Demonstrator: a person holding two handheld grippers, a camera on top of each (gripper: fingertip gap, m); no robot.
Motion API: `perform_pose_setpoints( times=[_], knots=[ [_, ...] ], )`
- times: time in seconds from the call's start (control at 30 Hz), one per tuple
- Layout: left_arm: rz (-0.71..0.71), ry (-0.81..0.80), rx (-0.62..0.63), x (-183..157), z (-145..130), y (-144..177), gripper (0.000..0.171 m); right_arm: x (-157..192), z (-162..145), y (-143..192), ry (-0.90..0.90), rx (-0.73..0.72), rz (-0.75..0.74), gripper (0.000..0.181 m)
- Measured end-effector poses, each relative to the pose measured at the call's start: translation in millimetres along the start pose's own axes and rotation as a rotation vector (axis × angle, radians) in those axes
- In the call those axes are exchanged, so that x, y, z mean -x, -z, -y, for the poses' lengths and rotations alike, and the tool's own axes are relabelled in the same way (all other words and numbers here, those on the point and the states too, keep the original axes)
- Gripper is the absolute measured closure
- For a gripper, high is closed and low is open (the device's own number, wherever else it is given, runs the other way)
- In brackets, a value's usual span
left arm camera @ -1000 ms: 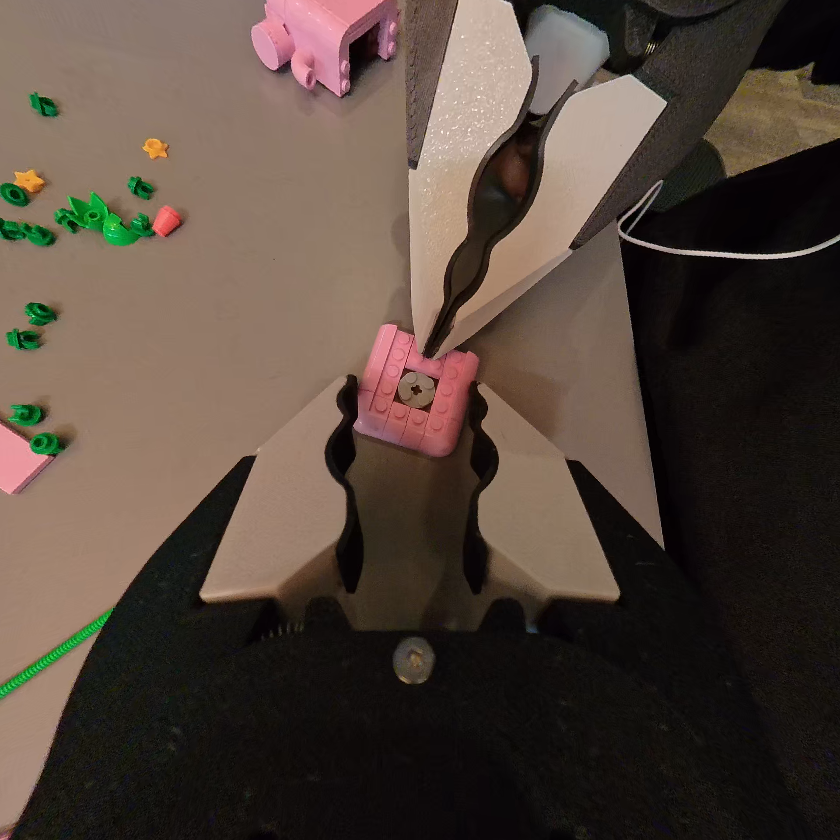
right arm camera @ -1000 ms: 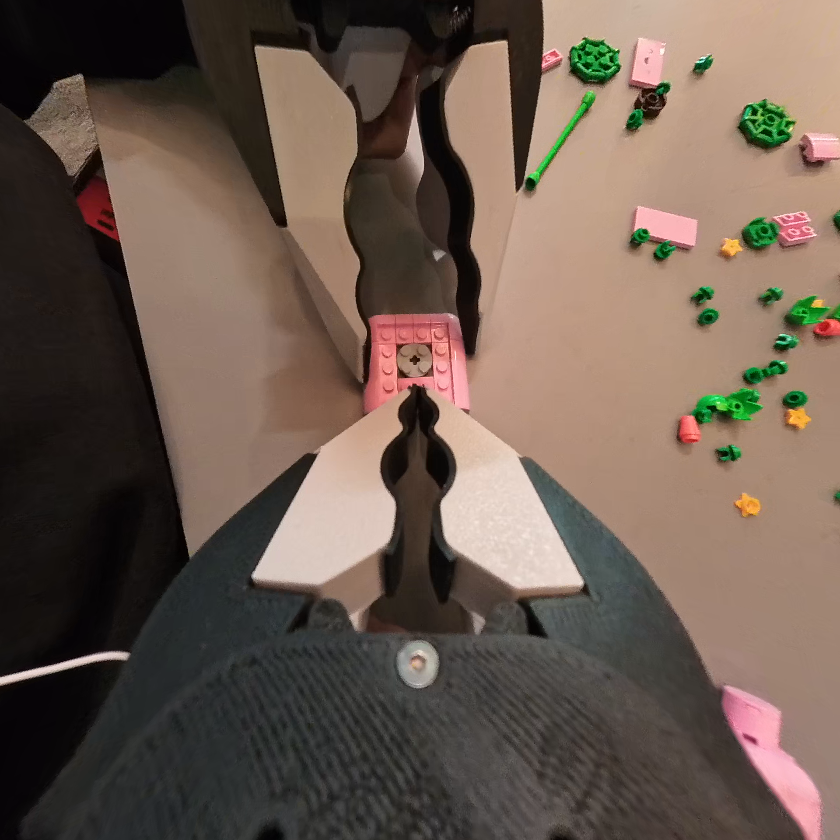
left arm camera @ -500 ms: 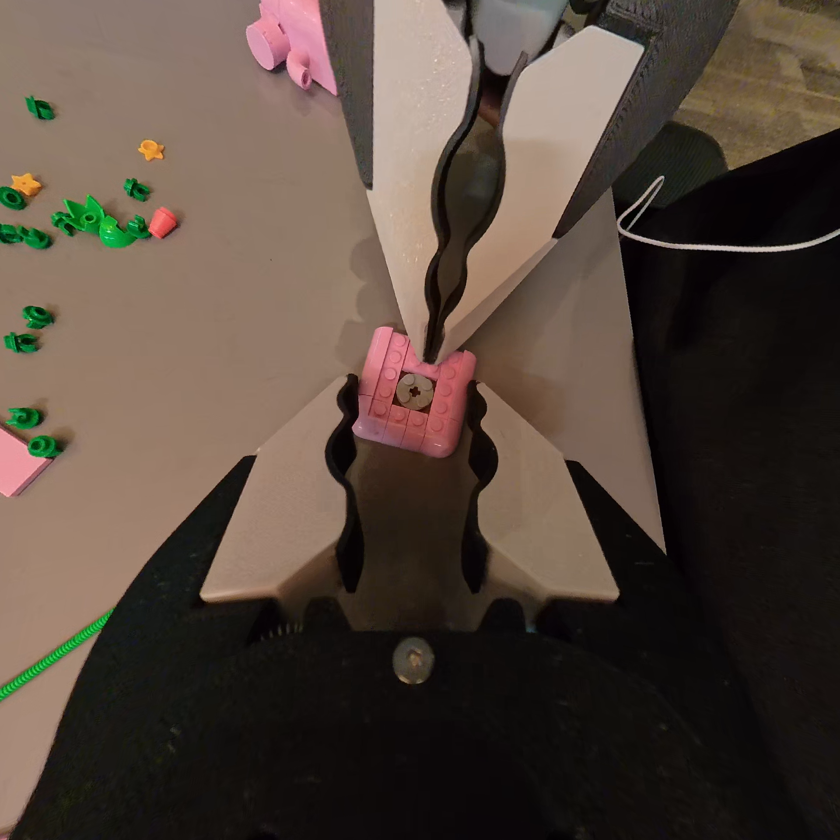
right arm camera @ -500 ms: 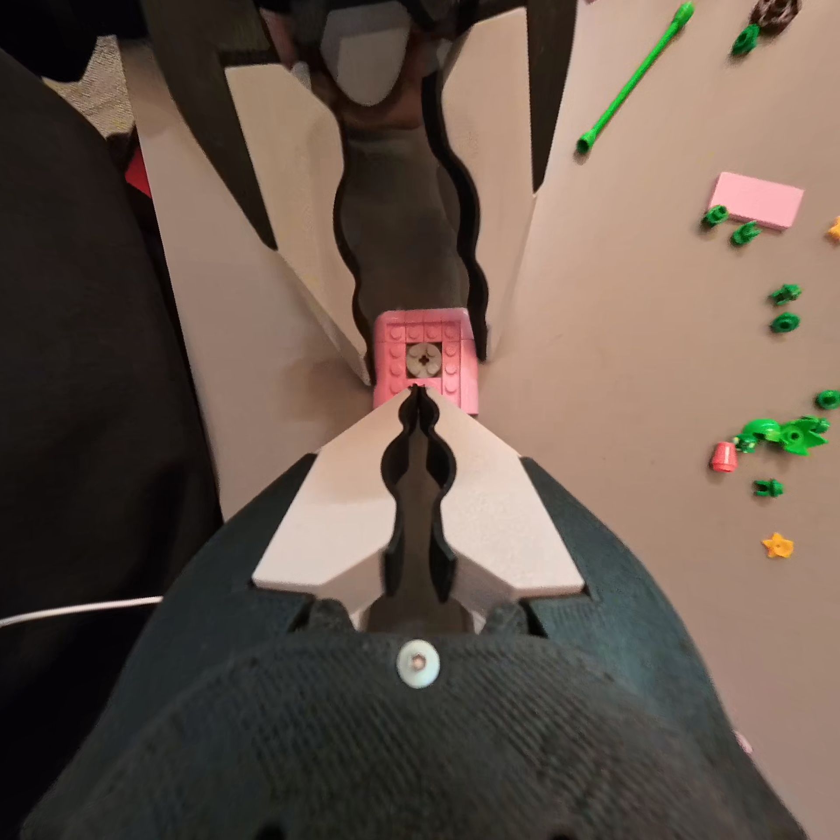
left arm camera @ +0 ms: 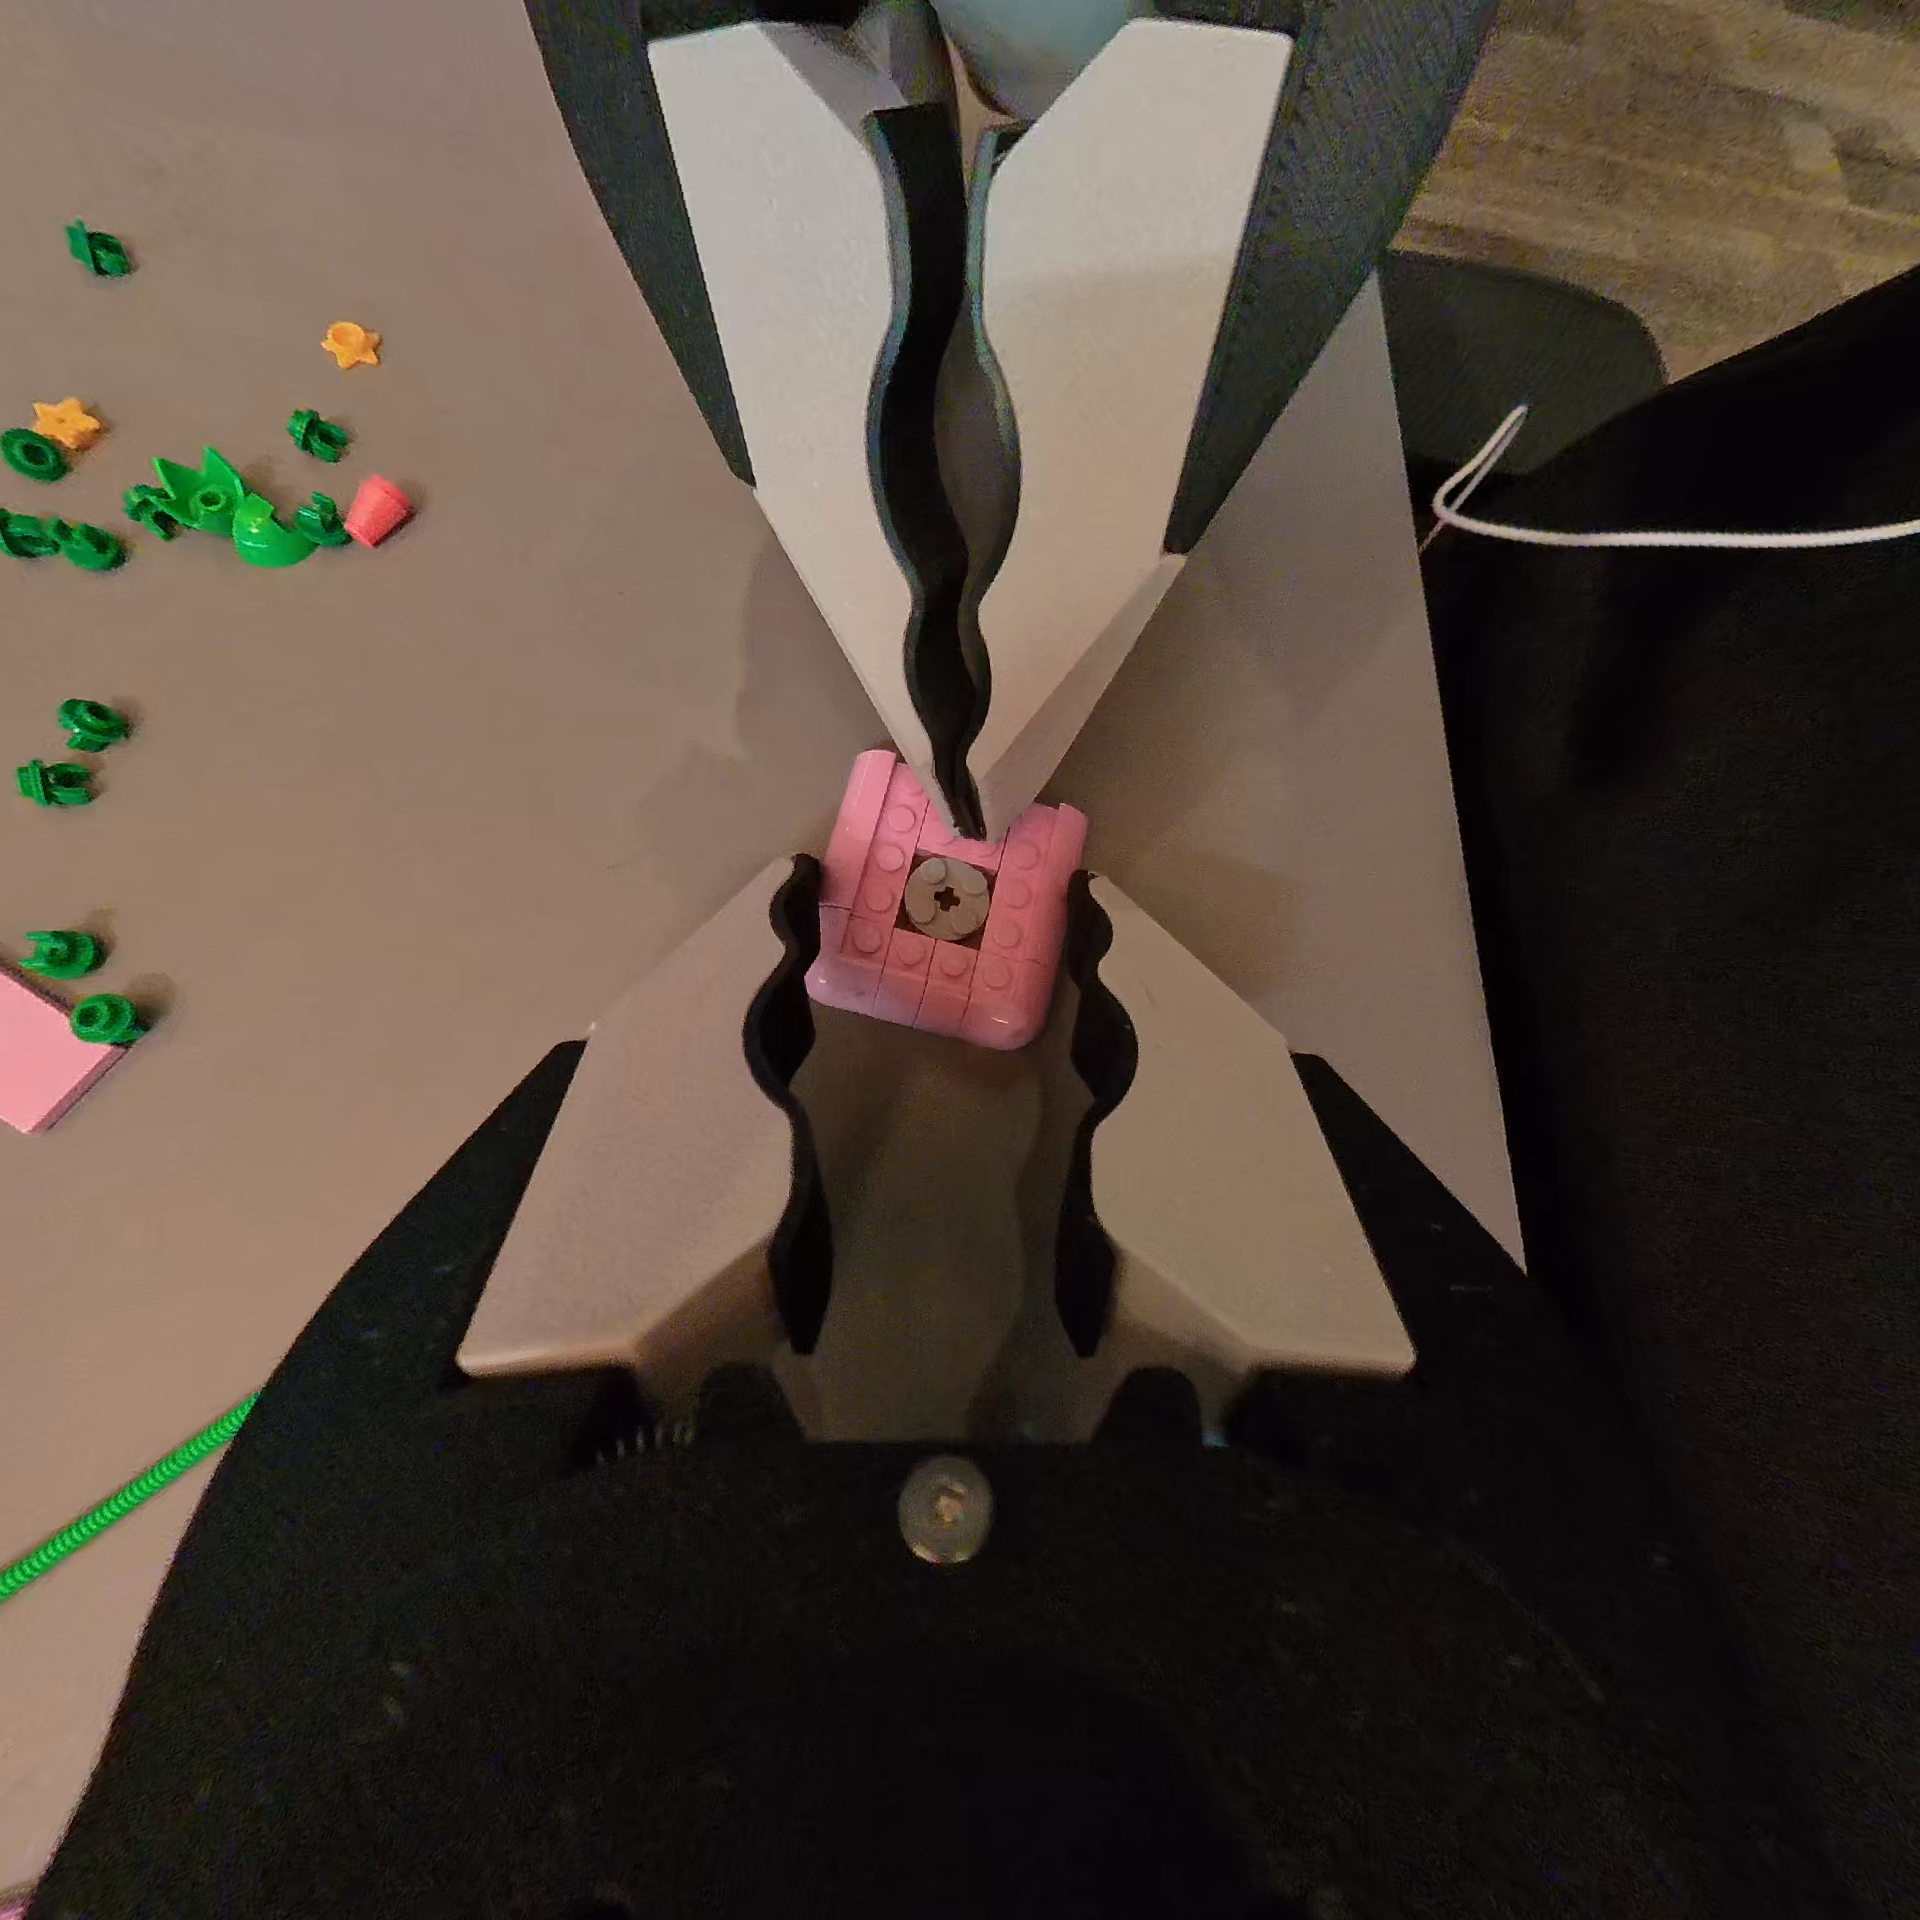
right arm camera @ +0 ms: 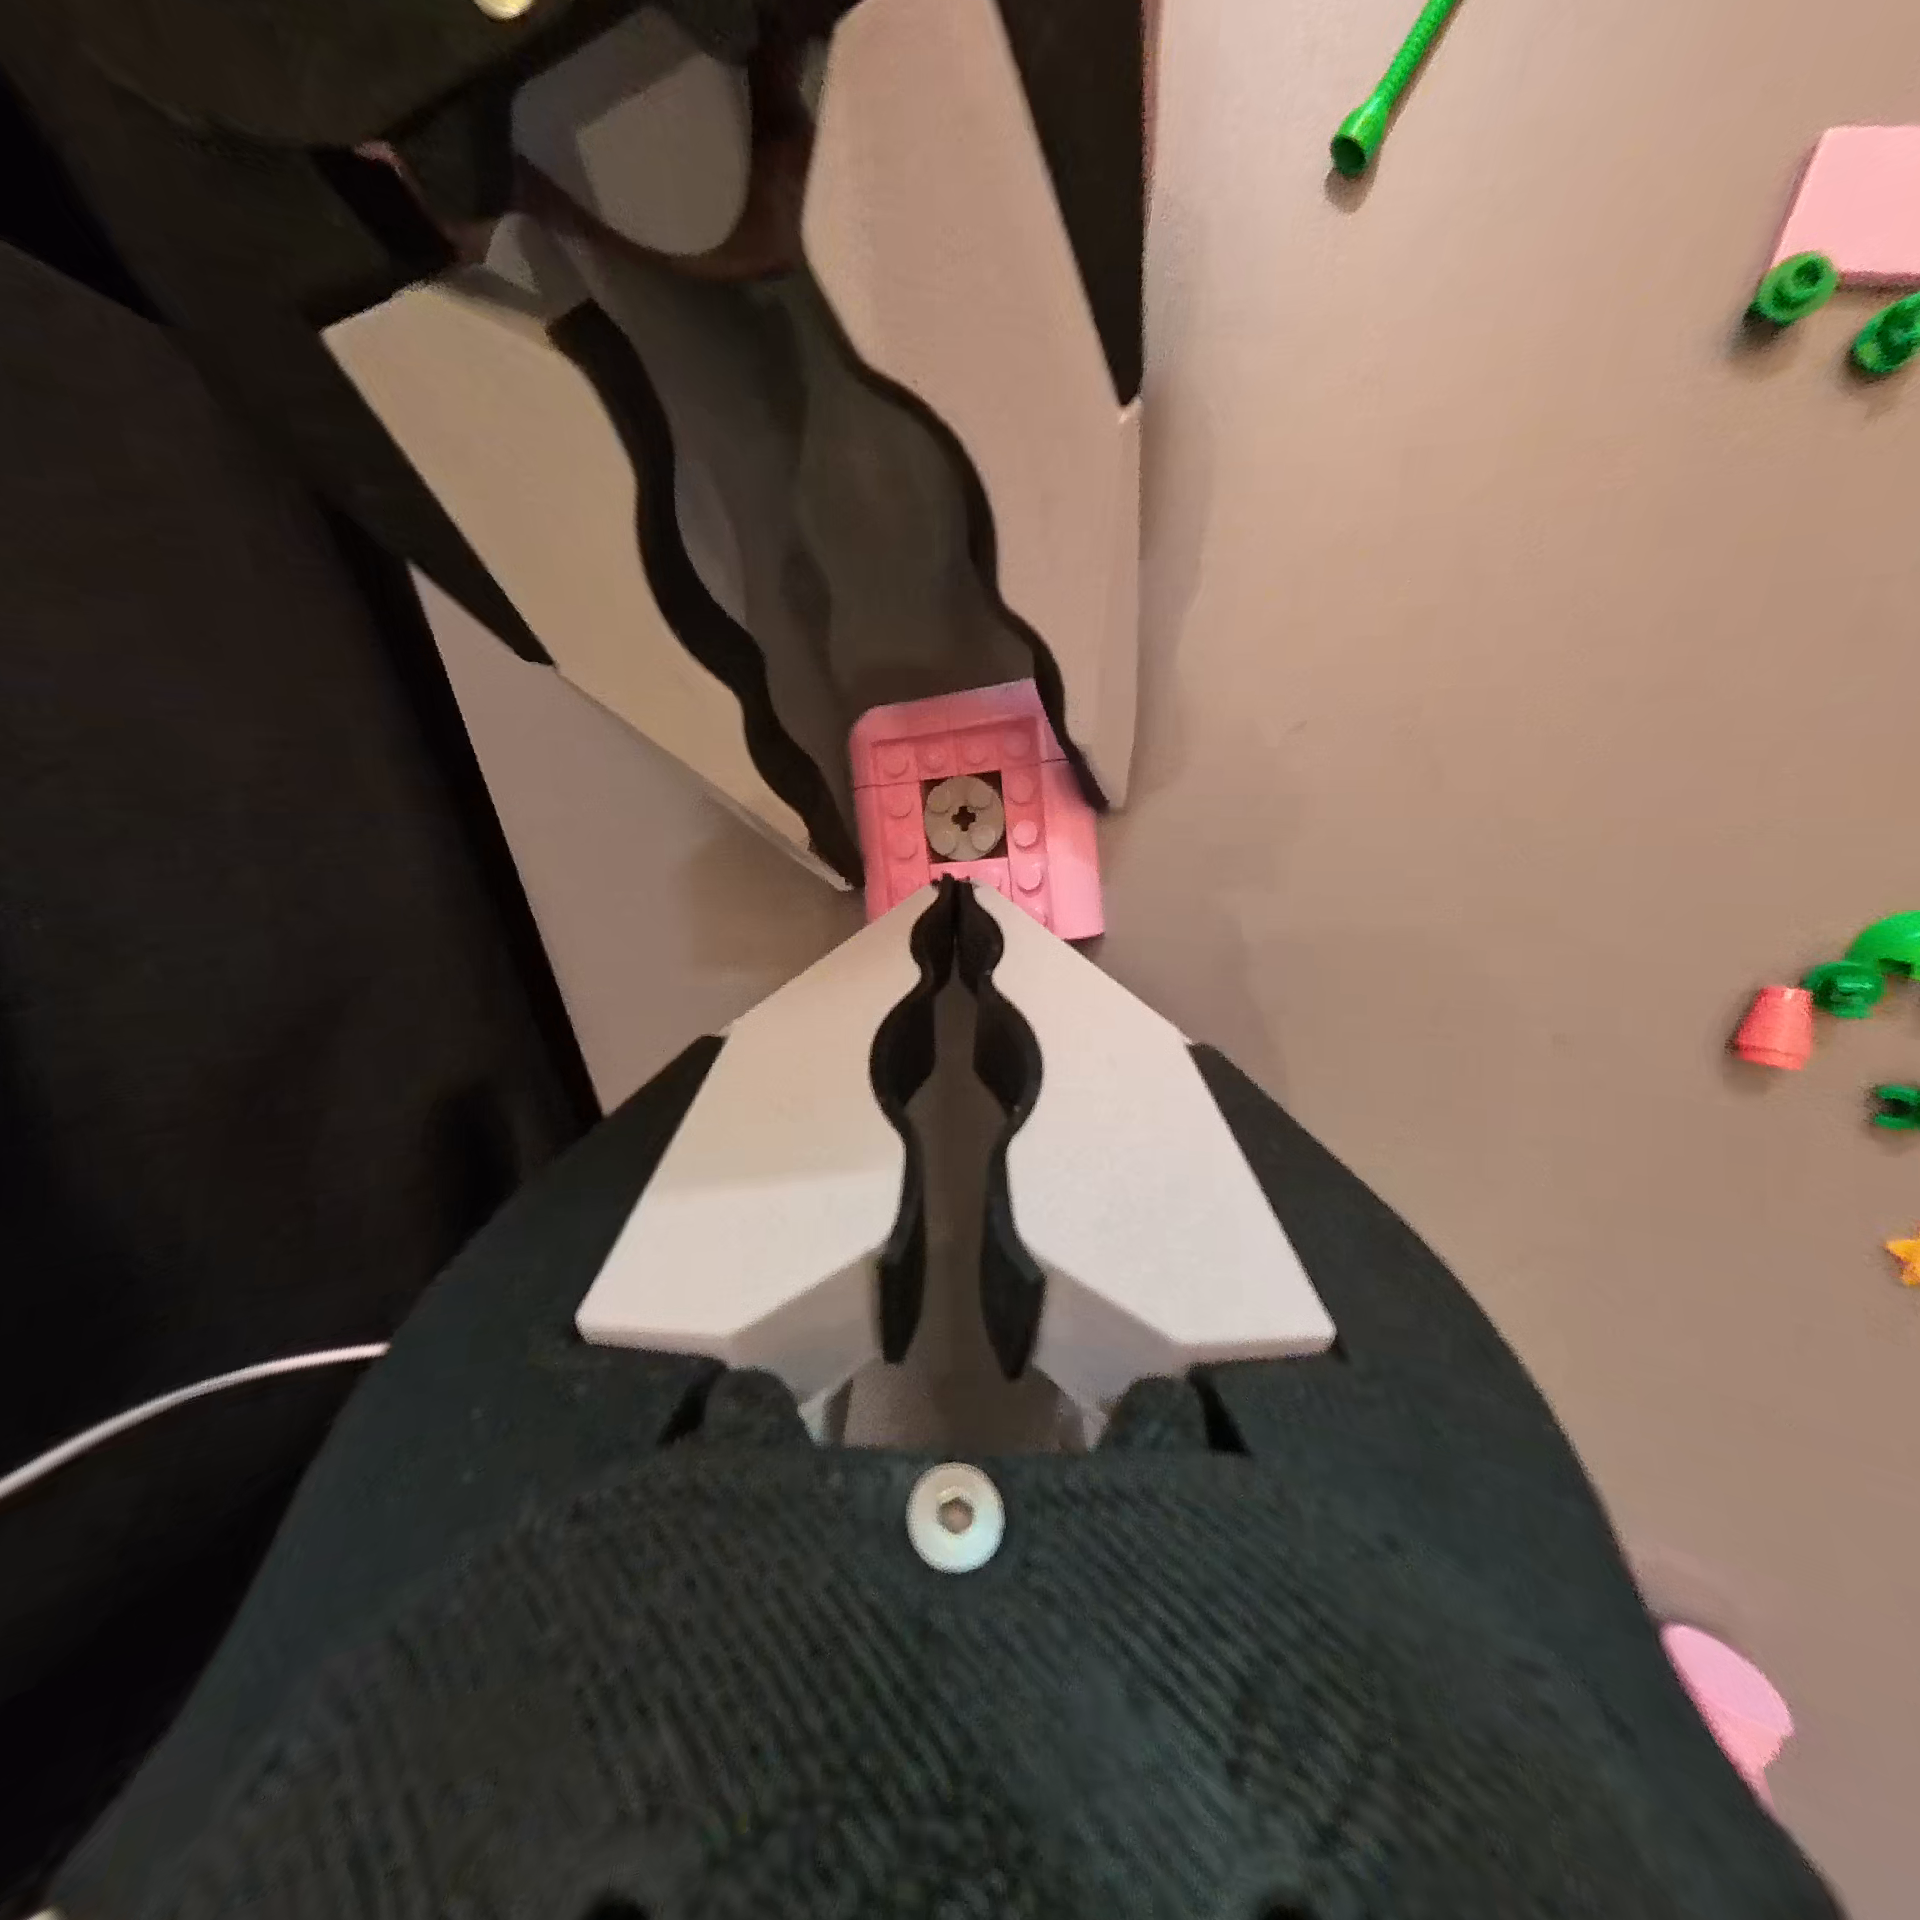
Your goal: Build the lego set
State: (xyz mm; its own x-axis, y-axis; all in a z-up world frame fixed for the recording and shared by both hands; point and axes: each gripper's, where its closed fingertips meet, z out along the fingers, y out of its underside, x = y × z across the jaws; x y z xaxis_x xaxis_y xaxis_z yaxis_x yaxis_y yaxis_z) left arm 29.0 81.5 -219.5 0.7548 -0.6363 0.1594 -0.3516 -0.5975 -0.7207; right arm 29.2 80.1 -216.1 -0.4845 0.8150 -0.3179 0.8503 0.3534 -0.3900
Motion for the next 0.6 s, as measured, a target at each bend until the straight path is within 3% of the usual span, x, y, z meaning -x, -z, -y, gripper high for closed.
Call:
perform_pose_setpoints(
  times=[0.13,0.2,0.3,0.4,0.53,0.6],
  knots=[
    [0.001,-0.005,0.002,-0.2,-0.4,0.1,0.126,-5.9,1.8,4.3,0.149,-0.027,-0.146,0.181],
    [0.004,-0.008,0.002,-0.2,-0.5,0.1,0.126,-10.5,13.9,17.1,0.171,-0.113,-0.218,0.181],
    [0.001,-0.005,0.002,-0.2,-0.5,0.2,0.126,-4.7,24.0,27.3,0.152,-0.215,-0.214,0.181],
    [-0.002,-0.005,0.003,-0.5,-0.5,0.1,0.126,-5.9,1.0,4.3,0.154,-0.127,-0.207,0.181],
    [-0.007,-0.001,0.003,-0.7,-0.6,0.0,0.126,-1.4,14.4,9.6,0.125,-0.252,-0.189,0.181],
    [-0.007,-0.001,0.003,-0.7,-0.6,0.0,0.126,-8.2,3.8,2.0,0.116,-0.202,-0.207,0.181]
  ],
)
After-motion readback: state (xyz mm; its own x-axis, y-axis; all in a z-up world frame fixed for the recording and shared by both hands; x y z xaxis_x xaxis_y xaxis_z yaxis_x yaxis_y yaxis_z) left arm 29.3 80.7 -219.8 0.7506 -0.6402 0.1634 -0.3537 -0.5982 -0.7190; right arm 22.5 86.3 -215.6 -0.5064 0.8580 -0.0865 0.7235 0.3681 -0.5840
